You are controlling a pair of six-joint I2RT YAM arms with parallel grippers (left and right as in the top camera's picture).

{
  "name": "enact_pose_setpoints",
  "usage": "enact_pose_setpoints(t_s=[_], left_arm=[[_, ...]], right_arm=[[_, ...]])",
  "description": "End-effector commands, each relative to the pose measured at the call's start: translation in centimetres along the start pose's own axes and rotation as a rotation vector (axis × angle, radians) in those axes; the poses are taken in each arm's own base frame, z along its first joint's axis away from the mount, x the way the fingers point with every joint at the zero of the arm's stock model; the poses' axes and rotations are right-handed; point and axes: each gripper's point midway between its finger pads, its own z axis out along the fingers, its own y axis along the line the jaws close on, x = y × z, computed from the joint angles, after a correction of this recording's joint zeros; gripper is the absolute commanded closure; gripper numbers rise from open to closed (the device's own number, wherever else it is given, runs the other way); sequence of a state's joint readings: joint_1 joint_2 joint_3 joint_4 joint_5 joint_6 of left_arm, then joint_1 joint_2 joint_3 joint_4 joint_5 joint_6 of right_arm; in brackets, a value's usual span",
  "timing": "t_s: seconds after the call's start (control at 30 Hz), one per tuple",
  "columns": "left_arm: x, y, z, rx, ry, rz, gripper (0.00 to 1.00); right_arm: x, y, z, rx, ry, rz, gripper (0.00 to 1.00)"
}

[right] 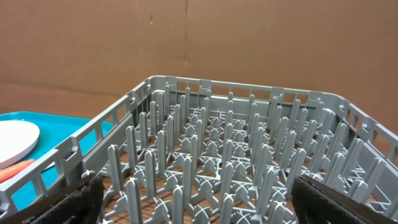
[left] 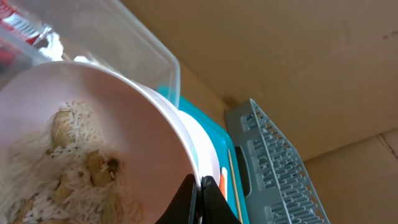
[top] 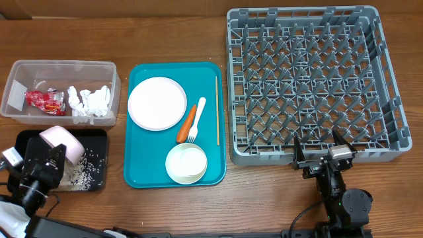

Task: Sort waste into correct bins and load items into the dishwasher rack
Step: 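Tip the pink bowl to pour the rice onto the black tray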

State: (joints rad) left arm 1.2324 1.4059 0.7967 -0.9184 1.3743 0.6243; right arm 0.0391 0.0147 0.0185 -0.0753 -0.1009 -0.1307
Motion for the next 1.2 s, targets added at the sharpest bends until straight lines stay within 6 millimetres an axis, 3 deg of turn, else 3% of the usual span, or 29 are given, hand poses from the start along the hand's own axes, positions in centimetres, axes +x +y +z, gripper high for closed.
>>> enact_pose_setpoints(t_s=[0.0, 0.3, 1.17], left_arm=[[-0.9, -1.9, -0.3, 0.083, -0.075, 0.08, 0.96], [-0.7, -3.1, -0.4, 0.124, -0.104, 0.093, 0.96], [-0.1, -3.5, -0.5, 0.117, -0.103, 0.166, 0.96]], right_arm=[[0.2, 0.0, 0.0, 0.0, -0.005, -0.002, 0.0], [0.2, 0.0, 0.0, -0.001, -0.005, -0.001, 0.0], [0.2, 0.0, 0.0, -0.001, -0.004, -0.002, 0.0]])
